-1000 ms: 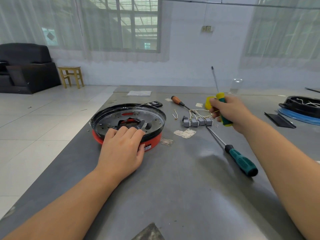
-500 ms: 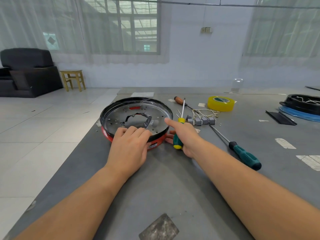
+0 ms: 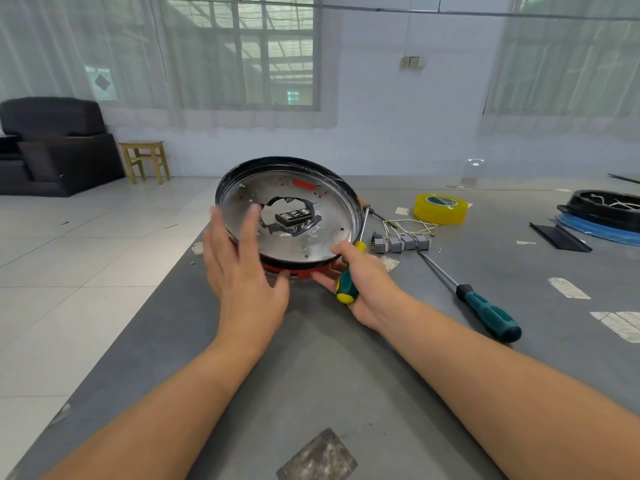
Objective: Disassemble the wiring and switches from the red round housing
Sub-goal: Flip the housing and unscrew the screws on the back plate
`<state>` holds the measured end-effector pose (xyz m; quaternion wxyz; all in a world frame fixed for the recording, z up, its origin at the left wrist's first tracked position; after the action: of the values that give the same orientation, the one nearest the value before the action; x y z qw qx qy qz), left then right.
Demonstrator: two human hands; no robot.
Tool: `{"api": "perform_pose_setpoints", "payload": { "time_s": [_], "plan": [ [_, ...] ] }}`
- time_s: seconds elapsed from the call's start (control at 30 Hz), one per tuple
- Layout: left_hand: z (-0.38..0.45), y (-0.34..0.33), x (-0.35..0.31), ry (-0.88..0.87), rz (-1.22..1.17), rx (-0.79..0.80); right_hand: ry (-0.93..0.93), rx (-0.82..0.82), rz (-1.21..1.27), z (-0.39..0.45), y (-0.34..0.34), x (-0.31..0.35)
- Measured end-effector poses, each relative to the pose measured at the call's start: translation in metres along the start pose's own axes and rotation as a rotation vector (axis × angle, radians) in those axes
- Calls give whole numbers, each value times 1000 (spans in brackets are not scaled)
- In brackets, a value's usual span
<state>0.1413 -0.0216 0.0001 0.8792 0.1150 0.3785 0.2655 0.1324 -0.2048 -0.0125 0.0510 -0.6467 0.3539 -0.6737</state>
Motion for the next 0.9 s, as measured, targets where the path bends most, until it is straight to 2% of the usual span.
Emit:
{"api": "perform_pose_setpoints", "payload": {
  "time_s": [0.07, 0.13, 0.17, 0.27, 0.4, 0.6, 0.73, 0.9],
  "plan": [
    [-4, -6, 3, 366, -396, 85, 15, -8, 50, -3, -7, -8],
    [-8, -16, 2, 754, -926, 147, 28, -4, 78, -7, -13, -16],
    [-11, -22, 2, 880, -1118, 173, 33, 0, 86, -10, -15, -20],
    [-11, -27, -2, 971, -1386, 288, 42, 0, 90, -16, -24, -30],
    [-8, -24, -4, 975, -1458, 319, 67, -5, 18, -21, -28, -35],
    [-4, -29, 9, 945, -1275, 225, 110, 65, -159, -22, -30, -39],
    [5, -19, 29, 904, -1215, 203, 101, -67, -215, -10, -13, -18],
    [4, -20, 24, 898, -1243, 229, 120, -47, -227, -1, 5, -3]
  ]
}}
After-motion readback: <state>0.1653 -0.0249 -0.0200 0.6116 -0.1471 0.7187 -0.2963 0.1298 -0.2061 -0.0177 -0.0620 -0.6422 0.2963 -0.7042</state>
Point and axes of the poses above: each hand's wrist, its own z-axis towards the middle knuckle, its own y-axis out of the back of the hand, x = y × z, the point moved 3 cm from there along z, towards the middle knuckle, and after that the axes turned 4 degrees about y, right-handed, at the moved point
